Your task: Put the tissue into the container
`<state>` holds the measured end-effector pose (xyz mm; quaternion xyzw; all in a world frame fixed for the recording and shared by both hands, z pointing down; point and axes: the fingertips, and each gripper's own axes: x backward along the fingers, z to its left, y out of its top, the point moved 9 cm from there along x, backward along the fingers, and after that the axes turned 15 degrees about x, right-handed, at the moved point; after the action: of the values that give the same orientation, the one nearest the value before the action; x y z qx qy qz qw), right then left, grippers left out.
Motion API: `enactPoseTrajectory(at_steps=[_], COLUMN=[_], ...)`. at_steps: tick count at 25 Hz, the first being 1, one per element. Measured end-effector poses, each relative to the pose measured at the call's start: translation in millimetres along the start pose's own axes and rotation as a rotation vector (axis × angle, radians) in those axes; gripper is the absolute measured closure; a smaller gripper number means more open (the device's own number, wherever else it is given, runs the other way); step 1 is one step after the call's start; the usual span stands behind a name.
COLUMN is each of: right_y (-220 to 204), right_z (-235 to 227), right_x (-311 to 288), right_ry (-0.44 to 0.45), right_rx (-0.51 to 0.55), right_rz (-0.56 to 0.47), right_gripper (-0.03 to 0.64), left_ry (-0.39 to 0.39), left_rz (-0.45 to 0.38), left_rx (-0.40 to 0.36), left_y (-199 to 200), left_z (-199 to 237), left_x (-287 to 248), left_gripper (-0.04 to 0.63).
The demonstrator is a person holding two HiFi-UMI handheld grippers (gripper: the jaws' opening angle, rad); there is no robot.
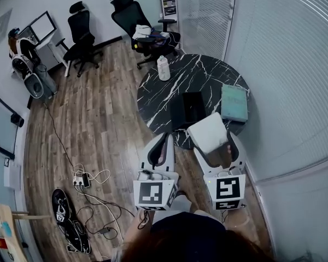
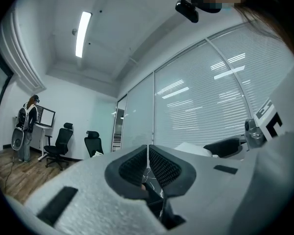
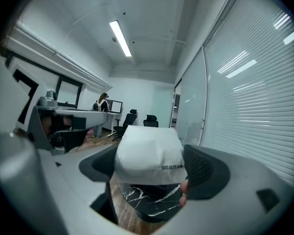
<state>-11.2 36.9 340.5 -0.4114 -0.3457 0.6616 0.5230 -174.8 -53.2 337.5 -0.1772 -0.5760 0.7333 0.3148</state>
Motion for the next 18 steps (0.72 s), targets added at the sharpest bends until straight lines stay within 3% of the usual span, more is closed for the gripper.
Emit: enactPoseTrajectory(at_steps=[18], right_y=[4.8], right_z=[-10.0], right_x=[-49.6], right_ry=[-0.01], right_rx=[0.029], right_rz=[0.021], right_gripper=[0.195], left_ry=[-0.089], left_rz=[0.043], left_rx=[0.033], left_y=[-5.0], left_z=[30.4], left_x=[-54.4], left_gripper=[0.56])
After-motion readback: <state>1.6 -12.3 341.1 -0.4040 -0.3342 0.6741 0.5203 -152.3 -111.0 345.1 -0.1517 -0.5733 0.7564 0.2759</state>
